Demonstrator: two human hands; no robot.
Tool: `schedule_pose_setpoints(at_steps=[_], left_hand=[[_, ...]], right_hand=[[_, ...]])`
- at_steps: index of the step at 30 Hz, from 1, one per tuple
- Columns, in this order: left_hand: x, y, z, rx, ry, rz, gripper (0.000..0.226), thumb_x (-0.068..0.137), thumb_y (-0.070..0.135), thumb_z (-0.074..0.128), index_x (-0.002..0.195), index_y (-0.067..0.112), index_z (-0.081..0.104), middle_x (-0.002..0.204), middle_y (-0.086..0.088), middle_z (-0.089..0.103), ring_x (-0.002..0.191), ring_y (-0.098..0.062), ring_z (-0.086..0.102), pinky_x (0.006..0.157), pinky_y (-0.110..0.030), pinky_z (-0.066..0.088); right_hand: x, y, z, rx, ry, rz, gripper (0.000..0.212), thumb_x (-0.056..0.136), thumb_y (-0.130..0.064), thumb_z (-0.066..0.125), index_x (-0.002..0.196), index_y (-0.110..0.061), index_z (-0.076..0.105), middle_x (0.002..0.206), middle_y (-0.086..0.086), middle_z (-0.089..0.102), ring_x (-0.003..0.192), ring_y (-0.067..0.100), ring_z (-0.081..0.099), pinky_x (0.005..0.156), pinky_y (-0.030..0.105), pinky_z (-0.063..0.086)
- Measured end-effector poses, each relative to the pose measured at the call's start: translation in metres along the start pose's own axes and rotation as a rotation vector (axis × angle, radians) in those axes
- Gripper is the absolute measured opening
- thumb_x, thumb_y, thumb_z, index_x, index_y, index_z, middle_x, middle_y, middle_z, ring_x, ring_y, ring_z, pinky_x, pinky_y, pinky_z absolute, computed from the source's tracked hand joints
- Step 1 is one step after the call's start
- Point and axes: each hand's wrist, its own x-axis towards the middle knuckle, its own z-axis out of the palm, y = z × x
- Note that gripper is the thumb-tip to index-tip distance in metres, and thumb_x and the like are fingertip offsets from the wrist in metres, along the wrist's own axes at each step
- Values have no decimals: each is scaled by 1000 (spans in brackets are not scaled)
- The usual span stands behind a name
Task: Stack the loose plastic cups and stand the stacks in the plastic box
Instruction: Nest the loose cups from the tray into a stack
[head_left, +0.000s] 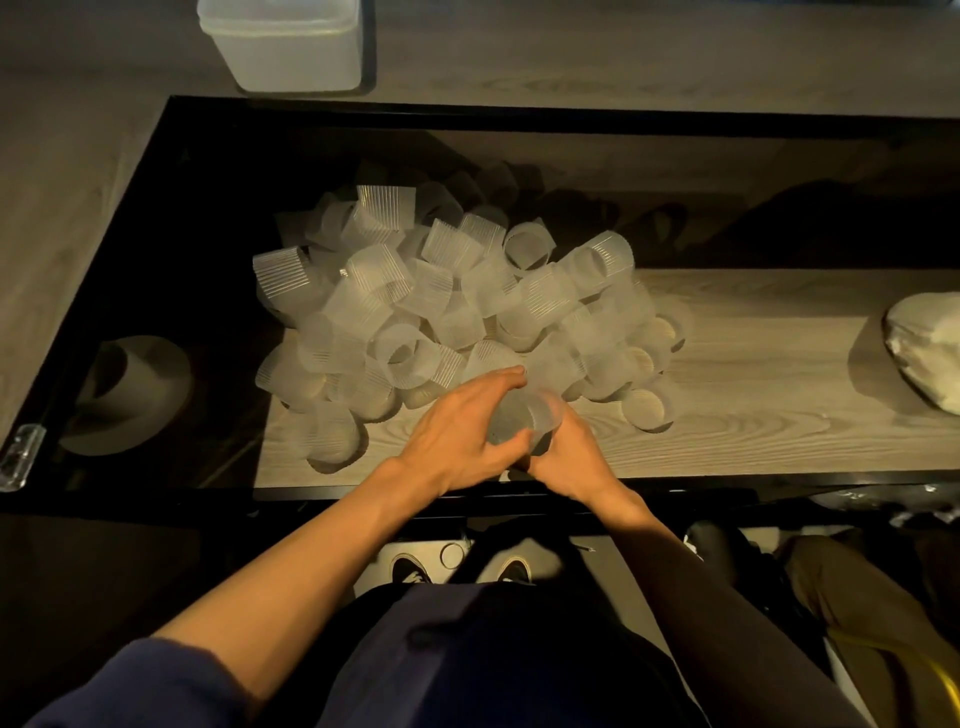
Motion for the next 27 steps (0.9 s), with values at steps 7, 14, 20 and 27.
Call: schedule_pose_setpoints(at_steps=[7,14,20,27], left_hand=[[-8,-12,6,-93,-3,-30,67,93,55,60,146,15,51,159,0,44,144,-13,44,115,-31,40],[-25,-35,0,52,-164,-51,69,94,46,62,155,22,40,161,0,41,149,-15,36,120,-40,33],[-1,-46,-40,419,236,-192,40,95,25,59,131,7,55,113,-15,63,97,-33,62,78,-48,55],[21,-61,-65,576,-68,-603,29,102,18,53,126,6,43,106,-21,69,98,-45,68,76,-52,55]], right_hand=[[-1,1,-1,17,11,31,77,66,-36,94,133,-29,57,126,-11,65,118,2,61,95,21,51],[-1,6,-3,-45,-2,46,93,61,-32,99,141,-26,54,133,-10,61,124,3,55,103,20,44],[-1,5,-3,-64,-11,61,94,61,-30,98,143,-25,52,137,-10,58,126,4,53,108,24,42],[-2,2,-4,-62,-19,70,91,61,-25,98,141,-25,53,134,-11,59,123,3,53,104,18,40]])
